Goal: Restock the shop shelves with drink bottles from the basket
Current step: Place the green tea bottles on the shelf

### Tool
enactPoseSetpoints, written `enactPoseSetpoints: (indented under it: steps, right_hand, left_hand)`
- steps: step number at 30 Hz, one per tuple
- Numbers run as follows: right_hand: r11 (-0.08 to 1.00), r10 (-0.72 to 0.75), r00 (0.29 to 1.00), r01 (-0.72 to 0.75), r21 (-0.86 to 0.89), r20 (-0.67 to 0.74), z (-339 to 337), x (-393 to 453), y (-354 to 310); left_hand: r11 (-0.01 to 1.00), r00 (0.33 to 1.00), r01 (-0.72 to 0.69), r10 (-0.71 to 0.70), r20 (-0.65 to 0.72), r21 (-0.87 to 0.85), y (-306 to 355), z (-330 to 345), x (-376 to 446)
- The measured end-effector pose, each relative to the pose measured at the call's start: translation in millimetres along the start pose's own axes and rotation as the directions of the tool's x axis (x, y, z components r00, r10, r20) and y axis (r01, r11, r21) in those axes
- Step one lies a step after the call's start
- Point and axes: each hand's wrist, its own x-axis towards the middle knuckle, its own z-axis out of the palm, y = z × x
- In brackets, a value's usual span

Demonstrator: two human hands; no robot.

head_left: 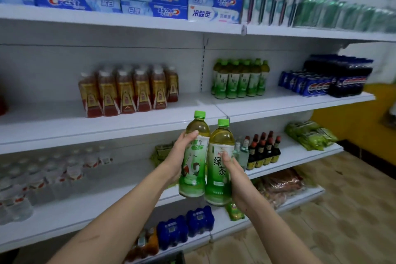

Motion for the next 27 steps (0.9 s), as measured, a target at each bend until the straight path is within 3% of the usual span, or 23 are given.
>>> enactPoseSetpoints:
  steps: [8,13,21,27]
  right_hand:
    - [0.998,0.025,0.999,-0.023,0.05,-0.039,-119,-15,-46]
    - [0.991,-0.025,0.999,0.02,0.131,0.031,-167,-21,-73]
    - [0.945,0.038,0.997,-0.056,0.323,0.063,-180,24,-80]
    - [0.967,0.003,0.999,-0.014,0.256,0.041,-192,95,-98]
  left_hand:
    - [1.0,0.999,-0.001,0.002,0.045,-0.019,-18,123,31]
    - [0.994,0.996,-0.042,0.034,0.08,0.104,-24,178,53]
    - [0.866,0.968,-0.233,0.164,0.19,0.442,-26,198,101]
    - [0.902,0.976,-0.215,0.189,0.105,0.374,-19,188,179]
